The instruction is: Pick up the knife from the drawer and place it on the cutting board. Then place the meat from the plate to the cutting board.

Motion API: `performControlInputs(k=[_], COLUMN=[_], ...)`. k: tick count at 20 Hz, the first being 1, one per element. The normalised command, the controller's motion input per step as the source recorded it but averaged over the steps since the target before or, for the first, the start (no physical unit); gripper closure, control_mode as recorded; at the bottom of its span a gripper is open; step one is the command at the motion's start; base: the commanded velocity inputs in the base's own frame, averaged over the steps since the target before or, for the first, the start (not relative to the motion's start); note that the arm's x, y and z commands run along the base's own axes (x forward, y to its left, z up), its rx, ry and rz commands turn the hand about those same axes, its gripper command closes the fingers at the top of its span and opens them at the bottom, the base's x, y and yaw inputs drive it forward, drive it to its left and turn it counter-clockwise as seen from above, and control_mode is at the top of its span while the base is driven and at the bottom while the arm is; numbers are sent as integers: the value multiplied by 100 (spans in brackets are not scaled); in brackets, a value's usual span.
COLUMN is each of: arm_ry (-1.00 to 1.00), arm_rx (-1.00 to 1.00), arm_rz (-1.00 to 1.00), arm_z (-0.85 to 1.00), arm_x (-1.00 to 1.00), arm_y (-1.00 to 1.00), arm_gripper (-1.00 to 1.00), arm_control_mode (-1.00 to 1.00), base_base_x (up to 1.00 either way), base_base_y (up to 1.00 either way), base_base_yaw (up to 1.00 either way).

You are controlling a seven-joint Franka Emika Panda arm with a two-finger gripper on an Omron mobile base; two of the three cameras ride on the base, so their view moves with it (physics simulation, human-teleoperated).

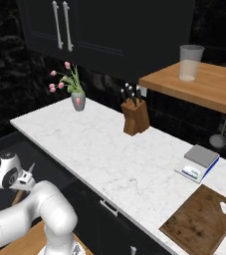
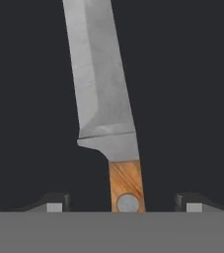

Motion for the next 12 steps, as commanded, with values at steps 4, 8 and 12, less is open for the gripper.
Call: performControlInputs(k=[4,8,12], arm_ry=[0,0,1], arm_rx=[0,0,0], arm_rz=[2,0,0], arm_z=[-25,0,0], arm_x=[-2,-34,-34], arm_y=[15,37,71], arm_gripper=[100,100,100], arm_control_mode=[-100,-100,-100], base_base_x=[0,0,0], base_base_y=[0,0,0], base_base_yaw=[0,0,0])
